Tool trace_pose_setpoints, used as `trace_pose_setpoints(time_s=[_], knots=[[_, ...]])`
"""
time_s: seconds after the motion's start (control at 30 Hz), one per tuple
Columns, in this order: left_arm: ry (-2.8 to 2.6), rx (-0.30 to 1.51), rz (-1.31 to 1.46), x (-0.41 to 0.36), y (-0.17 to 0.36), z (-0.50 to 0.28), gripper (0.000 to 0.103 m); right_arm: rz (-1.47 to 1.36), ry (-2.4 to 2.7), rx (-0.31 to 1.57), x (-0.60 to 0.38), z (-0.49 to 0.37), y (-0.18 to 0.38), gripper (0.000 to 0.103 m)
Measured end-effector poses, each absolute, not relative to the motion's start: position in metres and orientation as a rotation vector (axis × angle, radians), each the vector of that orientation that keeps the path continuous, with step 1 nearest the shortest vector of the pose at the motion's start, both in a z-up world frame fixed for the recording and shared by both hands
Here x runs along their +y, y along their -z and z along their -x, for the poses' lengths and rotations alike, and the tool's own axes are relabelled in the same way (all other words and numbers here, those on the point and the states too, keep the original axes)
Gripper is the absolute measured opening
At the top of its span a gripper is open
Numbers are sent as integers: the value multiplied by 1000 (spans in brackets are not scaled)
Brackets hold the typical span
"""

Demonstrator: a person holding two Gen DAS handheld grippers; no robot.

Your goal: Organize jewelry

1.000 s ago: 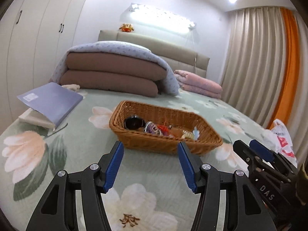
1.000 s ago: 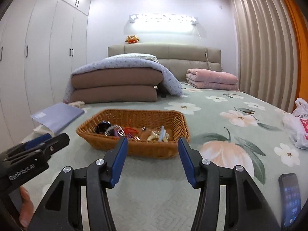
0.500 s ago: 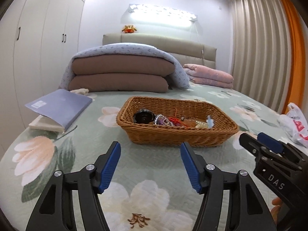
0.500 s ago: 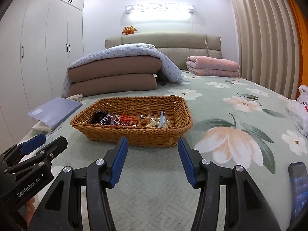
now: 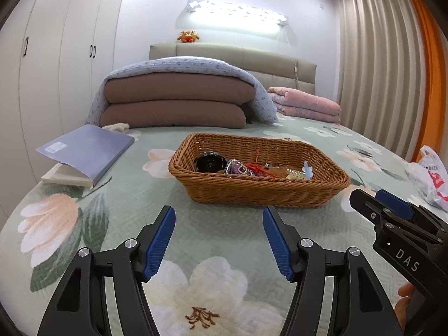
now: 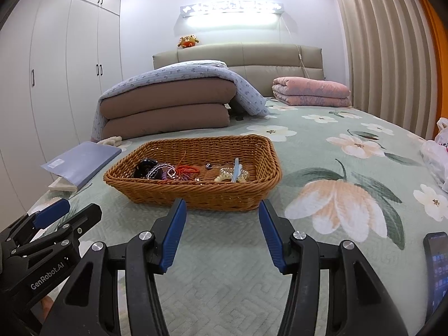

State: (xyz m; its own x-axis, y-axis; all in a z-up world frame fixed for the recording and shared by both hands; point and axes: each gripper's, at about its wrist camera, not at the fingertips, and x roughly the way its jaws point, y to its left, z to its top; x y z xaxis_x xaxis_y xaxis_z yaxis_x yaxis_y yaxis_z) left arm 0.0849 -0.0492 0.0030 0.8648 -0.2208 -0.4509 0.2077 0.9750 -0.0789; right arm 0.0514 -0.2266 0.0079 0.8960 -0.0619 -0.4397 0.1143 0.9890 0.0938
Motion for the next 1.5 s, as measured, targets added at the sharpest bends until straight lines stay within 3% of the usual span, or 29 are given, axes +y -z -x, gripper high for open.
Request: trace_pose_setpoints(time_s=[1.5], knots=[[240,508,37,-51,1,-87,67,-126,85,476,-226,-54,-4,57]])
